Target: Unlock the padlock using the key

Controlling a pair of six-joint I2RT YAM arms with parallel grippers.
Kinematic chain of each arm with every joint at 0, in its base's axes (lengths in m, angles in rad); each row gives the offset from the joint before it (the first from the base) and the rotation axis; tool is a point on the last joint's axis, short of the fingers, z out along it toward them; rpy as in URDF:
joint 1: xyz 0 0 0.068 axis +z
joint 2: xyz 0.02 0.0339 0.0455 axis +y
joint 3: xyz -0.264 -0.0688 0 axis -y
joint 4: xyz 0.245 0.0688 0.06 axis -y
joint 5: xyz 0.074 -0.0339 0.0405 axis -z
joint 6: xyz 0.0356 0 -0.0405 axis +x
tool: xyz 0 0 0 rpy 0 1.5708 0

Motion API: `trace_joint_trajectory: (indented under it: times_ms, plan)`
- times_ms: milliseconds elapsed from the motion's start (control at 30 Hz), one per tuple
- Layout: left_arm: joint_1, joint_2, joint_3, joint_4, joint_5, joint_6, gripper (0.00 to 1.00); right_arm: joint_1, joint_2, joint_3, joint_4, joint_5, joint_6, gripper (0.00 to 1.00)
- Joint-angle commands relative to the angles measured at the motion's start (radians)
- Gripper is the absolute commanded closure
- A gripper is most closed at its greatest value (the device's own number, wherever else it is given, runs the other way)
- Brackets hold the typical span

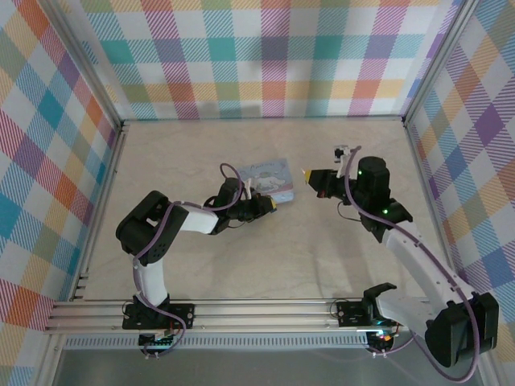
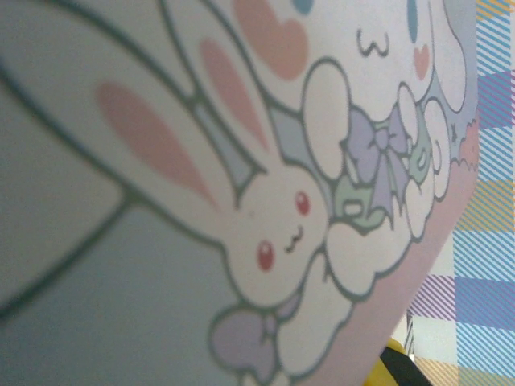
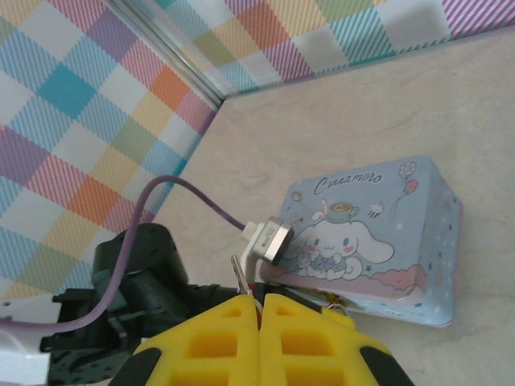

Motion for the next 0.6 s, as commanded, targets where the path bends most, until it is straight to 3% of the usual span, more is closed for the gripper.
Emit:
trace_joint_trajectory:
  times_ms: [0, 567]
  plan:
    - [0.002, -0.007, 0.027, -0.015, 0.045, -0.034, 0.89, -0.012, -0.036, -0.055, 0.091, -0.059, 0.097, 1.00]
    - [0.025, -0.034, 0.045, 0.017, 0.099, -0.097, 0.89, -0.010, -0.033, -0.458, 0.533, -0.037, 0.455, 1.00]
